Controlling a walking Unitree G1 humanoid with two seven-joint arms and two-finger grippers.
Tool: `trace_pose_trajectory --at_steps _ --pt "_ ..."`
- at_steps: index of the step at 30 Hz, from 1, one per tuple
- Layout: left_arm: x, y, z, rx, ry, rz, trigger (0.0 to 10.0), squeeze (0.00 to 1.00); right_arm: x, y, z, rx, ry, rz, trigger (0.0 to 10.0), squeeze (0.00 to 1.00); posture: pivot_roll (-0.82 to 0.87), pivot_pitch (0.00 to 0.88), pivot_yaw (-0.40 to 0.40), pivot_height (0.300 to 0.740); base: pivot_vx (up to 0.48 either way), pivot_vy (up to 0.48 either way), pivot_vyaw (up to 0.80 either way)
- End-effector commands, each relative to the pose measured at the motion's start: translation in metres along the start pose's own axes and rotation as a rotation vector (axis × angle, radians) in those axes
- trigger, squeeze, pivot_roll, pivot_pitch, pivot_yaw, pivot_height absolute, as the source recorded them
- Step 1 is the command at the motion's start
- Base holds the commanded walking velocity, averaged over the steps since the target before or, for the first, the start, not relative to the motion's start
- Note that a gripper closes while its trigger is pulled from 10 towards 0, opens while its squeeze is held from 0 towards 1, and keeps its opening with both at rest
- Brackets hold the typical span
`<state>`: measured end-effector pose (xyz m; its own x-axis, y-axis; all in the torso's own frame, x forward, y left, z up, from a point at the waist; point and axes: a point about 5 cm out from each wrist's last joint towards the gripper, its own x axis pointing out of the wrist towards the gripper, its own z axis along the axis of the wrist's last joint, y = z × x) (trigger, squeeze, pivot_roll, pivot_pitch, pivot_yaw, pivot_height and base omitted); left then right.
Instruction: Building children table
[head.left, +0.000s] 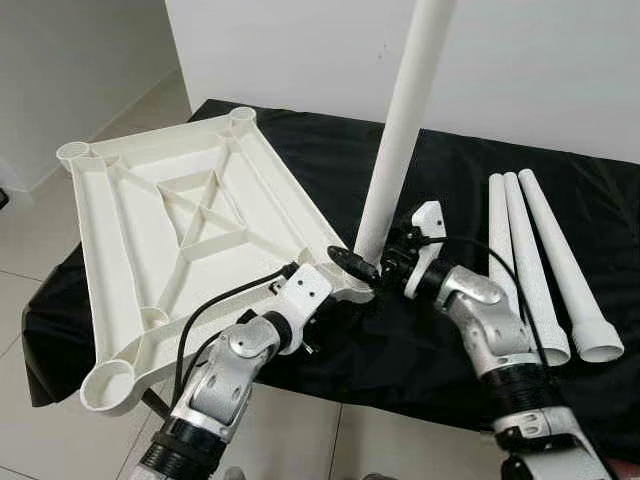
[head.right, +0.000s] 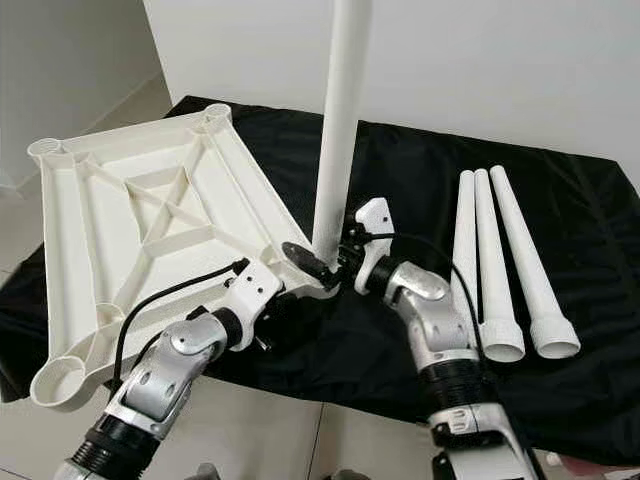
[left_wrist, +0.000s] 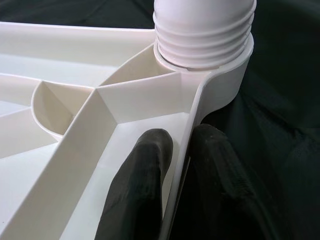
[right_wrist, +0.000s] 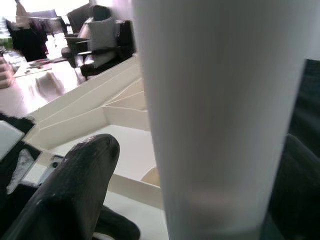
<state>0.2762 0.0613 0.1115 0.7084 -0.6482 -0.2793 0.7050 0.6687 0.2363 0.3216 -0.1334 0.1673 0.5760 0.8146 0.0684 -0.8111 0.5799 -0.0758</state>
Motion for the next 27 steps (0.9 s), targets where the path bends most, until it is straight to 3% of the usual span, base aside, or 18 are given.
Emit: trace_pose_trajectory --at_steps 1,16,27 --pt "-0.003 -0.012 -0.001 0.007 -0.007 -0.188 10.0 0.00 -0.002 -0.003 -0.001 0.010 -0.008 0.057 10.0 0.00 -0.02 0.000 -0.040 0.740 0.000 0.000 0.00" --pt "-0.020 -0.015 -0.003 0.043 -0.016 -0.340 10.0 0.00 -0.011 -0.017 -0.004 -0.030 0.079 0.249 10.0 0.00 -0.01 0.000 -0.047 0.740 0.000 0.000 0.00" --pt "-0.022 -0.013 -0.004 0.049 -0.004 -0.359 10.0 0.00 -0.008 -0.018 -0.002 -0.024 0.061 0.318 10.0 0.00 -0.01 0.000 -0.044 0.740 0.000 0.000 0.00"
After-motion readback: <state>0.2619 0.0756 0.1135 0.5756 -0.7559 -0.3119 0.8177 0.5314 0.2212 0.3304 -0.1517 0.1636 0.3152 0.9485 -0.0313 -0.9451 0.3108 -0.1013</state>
